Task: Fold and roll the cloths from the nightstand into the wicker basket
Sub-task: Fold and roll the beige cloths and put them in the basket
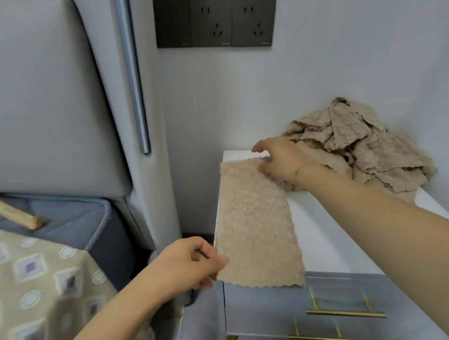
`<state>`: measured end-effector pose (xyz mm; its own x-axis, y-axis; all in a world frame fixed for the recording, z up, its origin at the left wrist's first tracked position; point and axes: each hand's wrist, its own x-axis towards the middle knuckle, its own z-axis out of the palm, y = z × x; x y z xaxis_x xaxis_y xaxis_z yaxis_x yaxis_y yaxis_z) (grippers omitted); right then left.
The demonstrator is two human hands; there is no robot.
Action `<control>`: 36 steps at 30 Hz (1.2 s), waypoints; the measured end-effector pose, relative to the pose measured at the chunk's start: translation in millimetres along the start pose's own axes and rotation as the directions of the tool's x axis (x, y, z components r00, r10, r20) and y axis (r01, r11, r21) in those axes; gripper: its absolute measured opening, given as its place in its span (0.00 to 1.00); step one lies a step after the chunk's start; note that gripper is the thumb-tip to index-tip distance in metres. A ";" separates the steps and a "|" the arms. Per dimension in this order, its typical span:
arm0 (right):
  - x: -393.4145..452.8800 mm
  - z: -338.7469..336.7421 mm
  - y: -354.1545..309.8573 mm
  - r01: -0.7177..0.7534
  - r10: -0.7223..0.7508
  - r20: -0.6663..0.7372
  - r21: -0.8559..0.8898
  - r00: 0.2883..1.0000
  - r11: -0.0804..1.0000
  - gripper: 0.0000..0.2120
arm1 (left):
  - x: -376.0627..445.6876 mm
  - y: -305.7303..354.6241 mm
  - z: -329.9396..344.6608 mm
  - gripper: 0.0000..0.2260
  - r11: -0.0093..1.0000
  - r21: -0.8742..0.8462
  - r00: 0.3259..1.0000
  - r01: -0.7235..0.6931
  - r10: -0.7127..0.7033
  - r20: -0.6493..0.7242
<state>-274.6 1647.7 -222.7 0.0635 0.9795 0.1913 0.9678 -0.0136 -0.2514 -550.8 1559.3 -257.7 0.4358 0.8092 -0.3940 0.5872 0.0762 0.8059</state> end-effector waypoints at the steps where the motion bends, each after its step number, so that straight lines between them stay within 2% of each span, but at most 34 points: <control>1: 0.2 5.7 -1.2 -0.005 0.006 0.001 -0.068 1.000 0.998 0.19 | -0.6 -0.1 1.6 0.11 0.998 0.055 0.999 -0.026 0.028 -0.039; 4: -17.7 11.2 -2.9 0.001 -0.002 -0.055 -0.022 0.998 1.000 0.17 | 1.5 -1.2 5.8 0.14 0.996 0.083 0.990 -0.045 0.055 -0.126; 7: -62.7 5.3 -7.4 0.123 -0.116 -0.096 0.073 0.989 0.990 0.13 | 4.0 -3.2 10.1 0.15 0.995 0.075 0.982 -0.059 0.072 -0.176; 10: -121.3 -3.5 -8.9 0.260 -0.255 -0.054 0.125 0.965 0.957 0.08 | 2.2 -4.1 12.0 0.14 0.994 0.071 0.969 -0.084 0.098 -0.227; 13: -172.3 -9.7 -12.4 0.307 -0.316 0.030 0.160 0.948 0.938 0.17 | 2.5 -5.3 13.9 0.12 0.992 0.052 0.960 -0.117 0.126 -0.249; 15: -194.5 -4.3 -12.2 0.338 -0.345 0.048 0.117 0.937 0.934 0.22 | 2.5 -7.4 17.0 0.11 0.993 0.032 0.965 -0.114 0.118 -0.233; 17: -206.6 6.2 -10.7 0.356 -0.358 0.018 0.068 0.934 0.932 0.23 | 2.2 -9.4 20.1 0.11 0.994 0.024 0.967 -0.109 0.112 -0.228; 22: -213.3 20.5 -10.5 0.389 -0.379 -0.187 0.021 0.906 0.921 0.13 | 0.8 -5.4 22.7 0.06 0.980 0.077 0.931 -0.185 0.200 -0.304; 26: -214.9 20.8 -16.2 0.393 -0.370 -0.305 0.014 0.878 0.920 0.03 | 0.7 4.0 20.5 0.05 0.968 -0.008 0.910 -0.249 0.231 -0.344; 27: -215.3 21.9 -18.1 0.394 -0.373 -0.315 0.001 0.872 0.919 0.03 | 1.8 4.9 19.4 0.05 0.971 -0.017 0.912 -0.240 0.220 -0.345; 30: -215.8 27.7 -21.4 0.414 -0.410 -0.290 -0.049 0.865 0.909 0.06 | 6.4 0.5 18.7 0.06 0.986 0.022 0.936 -0.164 0.162 -0.313; 33: -217.4 37.2 -19.7 0.463 -0.474 -0.206 -0.099 0.856 0.881 0.06 | 5.9 -7.5 21.4 0.06 0.994 -0.028 0.957 -0.106 0.094 -0.274; 36: -219.2 42.0 -15.0 0.471 -0.483 -0.167 -0.105 0.860 0.876 0.06 | 1.0 -13.9 24.3 0.08 0.990 0.035 0.943 -0.139 0.143 -0.301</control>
<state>-313.3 1441.6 -300.7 -0.3719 0.8151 0.4442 0.9030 0.4285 -0.0304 -542.0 1544.9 -280.0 0.2896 0.9491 -0.1236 0.5442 -0.0570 0.8370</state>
